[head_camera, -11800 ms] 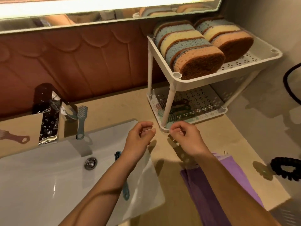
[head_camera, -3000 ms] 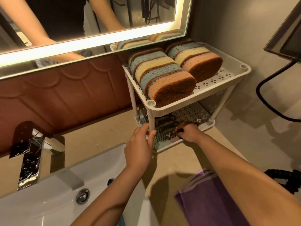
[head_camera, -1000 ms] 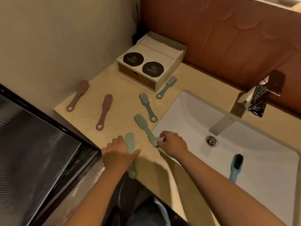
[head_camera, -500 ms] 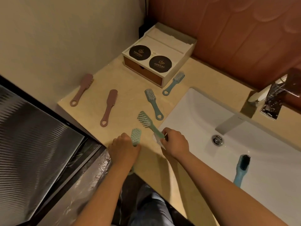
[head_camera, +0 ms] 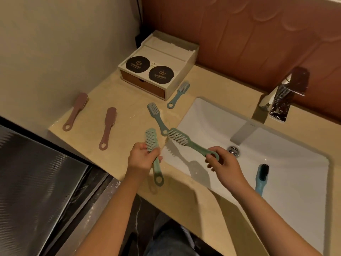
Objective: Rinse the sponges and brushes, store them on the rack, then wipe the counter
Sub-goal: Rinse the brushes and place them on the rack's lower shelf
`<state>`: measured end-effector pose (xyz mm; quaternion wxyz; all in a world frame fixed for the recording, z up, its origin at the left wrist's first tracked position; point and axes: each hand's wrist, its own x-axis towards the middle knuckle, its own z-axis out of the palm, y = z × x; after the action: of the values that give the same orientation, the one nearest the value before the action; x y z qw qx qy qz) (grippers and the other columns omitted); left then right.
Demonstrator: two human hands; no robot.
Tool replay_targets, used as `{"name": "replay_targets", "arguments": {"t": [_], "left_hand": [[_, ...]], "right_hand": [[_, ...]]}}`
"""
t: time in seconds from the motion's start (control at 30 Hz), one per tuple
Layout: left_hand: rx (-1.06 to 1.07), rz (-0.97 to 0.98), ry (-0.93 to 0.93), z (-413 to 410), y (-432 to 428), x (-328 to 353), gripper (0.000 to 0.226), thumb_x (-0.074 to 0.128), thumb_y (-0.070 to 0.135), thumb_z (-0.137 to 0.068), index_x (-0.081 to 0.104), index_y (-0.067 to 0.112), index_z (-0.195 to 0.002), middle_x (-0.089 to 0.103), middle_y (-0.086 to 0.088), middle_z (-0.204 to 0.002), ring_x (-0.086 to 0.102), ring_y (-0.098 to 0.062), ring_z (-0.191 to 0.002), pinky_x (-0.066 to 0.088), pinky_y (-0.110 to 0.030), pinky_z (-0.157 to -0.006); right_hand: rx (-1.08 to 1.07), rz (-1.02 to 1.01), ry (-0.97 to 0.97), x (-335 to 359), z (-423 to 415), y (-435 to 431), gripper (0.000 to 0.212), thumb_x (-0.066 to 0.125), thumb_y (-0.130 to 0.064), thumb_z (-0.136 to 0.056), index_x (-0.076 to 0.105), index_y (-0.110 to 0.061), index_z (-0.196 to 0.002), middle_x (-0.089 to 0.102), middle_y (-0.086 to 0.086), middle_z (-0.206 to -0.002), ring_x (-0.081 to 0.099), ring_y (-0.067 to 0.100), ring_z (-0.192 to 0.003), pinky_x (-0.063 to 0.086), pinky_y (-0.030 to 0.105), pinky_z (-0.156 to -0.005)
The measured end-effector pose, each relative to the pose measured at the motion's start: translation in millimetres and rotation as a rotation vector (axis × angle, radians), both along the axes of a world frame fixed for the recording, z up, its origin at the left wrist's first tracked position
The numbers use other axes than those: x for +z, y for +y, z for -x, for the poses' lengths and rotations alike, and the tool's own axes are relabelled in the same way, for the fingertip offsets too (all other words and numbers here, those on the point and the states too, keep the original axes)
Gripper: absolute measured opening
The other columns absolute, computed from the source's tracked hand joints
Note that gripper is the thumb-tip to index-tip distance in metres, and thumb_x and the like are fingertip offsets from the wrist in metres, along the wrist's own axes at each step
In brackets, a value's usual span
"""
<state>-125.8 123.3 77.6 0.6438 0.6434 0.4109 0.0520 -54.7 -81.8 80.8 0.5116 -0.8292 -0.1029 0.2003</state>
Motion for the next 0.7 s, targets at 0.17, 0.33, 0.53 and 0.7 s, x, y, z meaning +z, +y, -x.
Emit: {"name": "replay_targets", "arguments": {"t": [0.17, 0.33, 0.53, 0.7], "left_hand": [[-0.036, 0.205, -0.094, -20, -35, 8, 0.011, 0.054, 0.005, -0.092, 0.043, 0.007, -0.093, 0.06, -0.012, -0.07, 0.06, -0.012, -0.05, 0.054, -0.022, -0.051], [-0.131, 0.322, -0.117, -37, -75, 8, 0.039, 0.05, 0.007, -0.093, 0.038, -0.01, -0.126, 0.061, -0.002, -0.06, 0.046, -0.009, -0.045, 0.039, -0.02, -0.044], [-0.228, 0.539, -0.115, -51, -123, 17, 0.015, 0.048, 0.019, -0.096, 0.057, 0.009, -0.088, 0.049, -0.005, -0.071, 0.044, -0.014, -0.059, 0.038, -0.026, -0.058], [-0.365, 0.623, -0.043, -62, -160, 29, 0.027, 0.058, 0.034, -0.089, 0.051, 0.011, -0.103, 0.052, -0.004, -0.075, 0.045, -0.012, -0.06, 0.041, -0.025, -0.049]], "right_hand": [[-0.175, -0.159, 0.126, 16, 14, -31, 0.018, 0.052, -0.007, -0.093, 0.063, -0.02, -0.087, 0.063, -0.002, -0.071, 0.055, 0.007, -0.062, 0.048, 0.017, -0.061], [-0.267, -0.196, 0.126, 28, 31, -68, 0.02, 0.051, -0.01, -0.093, 0.064, -0.024, -0.089, 0.061, -0.004, -0.069, 0.054, 0.007, -0.062, 0.048, 0.022, -0.068], [-0.439, -0.251, 0.105, 40, 36, -123, 0.023, 0.044, -0.012, -0.097, 0.06, -0.01, -0.082, 0.052, -0.001, -0.065, 0.049, 0.009, -0.06, 0.046, 0.017, -0.062], [-0.596, -0.328, 0.135, 41, 39, -164, 0.026, 0.042, -0.016, -0.098, 0.061, -0.011, -0.081, 0.051, -0.003, -0.061, 0.047, 0.008, -0.057, 0.044, 0.026, -0.064]]}}
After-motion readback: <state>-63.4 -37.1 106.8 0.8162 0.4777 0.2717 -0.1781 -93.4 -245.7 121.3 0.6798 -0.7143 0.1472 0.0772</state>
